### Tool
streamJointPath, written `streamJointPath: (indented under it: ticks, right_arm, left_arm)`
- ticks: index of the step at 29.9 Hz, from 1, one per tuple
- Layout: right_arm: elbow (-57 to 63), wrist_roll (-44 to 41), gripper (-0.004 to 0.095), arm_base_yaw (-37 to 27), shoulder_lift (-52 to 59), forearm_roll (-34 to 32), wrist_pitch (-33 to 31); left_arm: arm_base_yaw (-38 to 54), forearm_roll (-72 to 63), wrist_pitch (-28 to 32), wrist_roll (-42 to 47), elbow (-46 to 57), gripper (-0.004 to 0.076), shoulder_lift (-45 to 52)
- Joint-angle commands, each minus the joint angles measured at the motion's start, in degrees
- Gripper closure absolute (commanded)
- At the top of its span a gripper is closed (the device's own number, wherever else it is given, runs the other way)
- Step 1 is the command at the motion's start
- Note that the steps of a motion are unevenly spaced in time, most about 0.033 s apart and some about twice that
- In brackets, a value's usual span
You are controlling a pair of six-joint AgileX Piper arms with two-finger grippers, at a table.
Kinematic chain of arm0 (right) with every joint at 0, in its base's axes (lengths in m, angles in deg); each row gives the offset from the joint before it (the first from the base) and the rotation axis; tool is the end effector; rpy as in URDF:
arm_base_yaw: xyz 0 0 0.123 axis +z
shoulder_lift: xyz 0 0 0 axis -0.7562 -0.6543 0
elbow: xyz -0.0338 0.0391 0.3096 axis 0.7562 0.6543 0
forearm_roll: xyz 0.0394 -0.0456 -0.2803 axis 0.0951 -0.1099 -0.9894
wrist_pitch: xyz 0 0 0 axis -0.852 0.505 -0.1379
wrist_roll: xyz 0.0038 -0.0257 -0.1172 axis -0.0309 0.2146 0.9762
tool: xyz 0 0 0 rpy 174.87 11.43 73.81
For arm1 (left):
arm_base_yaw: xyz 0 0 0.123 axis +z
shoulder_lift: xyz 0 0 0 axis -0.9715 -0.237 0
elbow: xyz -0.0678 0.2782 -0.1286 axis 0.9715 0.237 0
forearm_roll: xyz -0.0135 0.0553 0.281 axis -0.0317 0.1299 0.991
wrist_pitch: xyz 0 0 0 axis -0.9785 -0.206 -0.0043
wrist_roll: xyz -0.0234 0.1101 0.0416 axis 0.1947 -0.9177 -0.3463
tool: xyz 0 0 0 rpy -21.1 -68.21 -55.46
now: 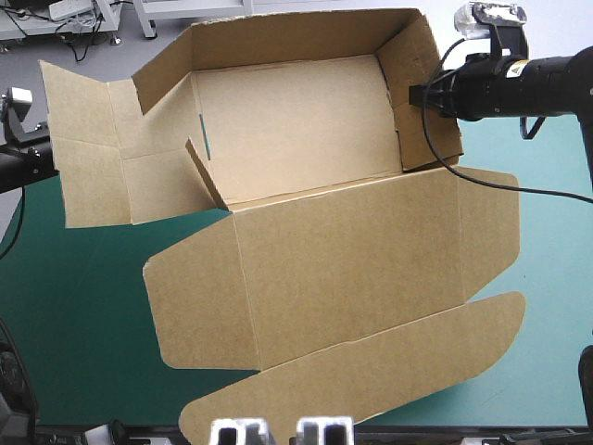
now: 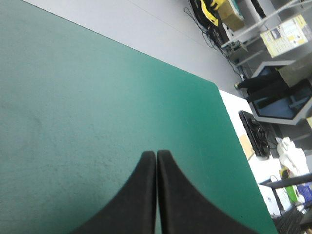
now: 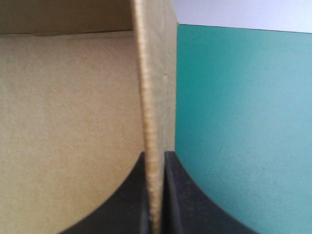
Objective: Fold the box
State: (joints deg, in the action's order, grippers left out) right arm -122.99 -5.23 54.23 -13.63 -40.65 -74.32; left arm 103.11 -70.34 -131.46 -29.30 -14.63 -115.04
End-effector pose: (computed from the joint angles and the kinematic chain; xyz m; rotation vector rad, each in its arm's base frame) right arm 0.3459 0.0882 0.5234 -0.3233 2.1579 0.6210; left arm 0.3444 0.0543 0.4058 -0.1068 2.0257 -1.0571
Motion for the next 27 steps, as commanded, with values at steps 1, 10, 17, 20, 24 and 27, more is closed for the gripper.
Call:
streamJointPath:
  ticks: [1,10,17,20,24,27]
  right_arm:
    - [-1.84,-0.76,0.0926,-0.34,2.36,3.37,4.33]
    - [-1.27,0.68,0.0921,-0.24,2.11,2.34,6.86]
    - [-1.11,-0.14,0.0920,4.58,1.75,-5.75,9.29]
    - [-1.11,-2.30,0.0921,7.34,1.38,-9.00,11.11]
    - [-1.11,-2.85,0.0919,10.24,0.79,-10.99,14.08]
    - [-1.11,-5.33,0.0919,11.54,0.30,-13.72,16.27]
  left_arm:
    - [-3.02,-6.21,-4.55,-0.34,-1.75,0.0730,4.19]
    - [-7.61,-8.58,-4.41,-0.05,-1.75,0.0731,8.65]
    - [-7.61,-6.47,-4.41,1.70,-1.75,0.0731,12.17]
    - [-7.61,-5.85,-4.41,2.78,-1.75,0.0731,13.70]
    - [-7.61,-5.68,-4.41,3.84,-1.75,0.0731,15.31]
    - [-7.61,-5.40,-4.41,4.37,-1.75,0.0732,16.10]
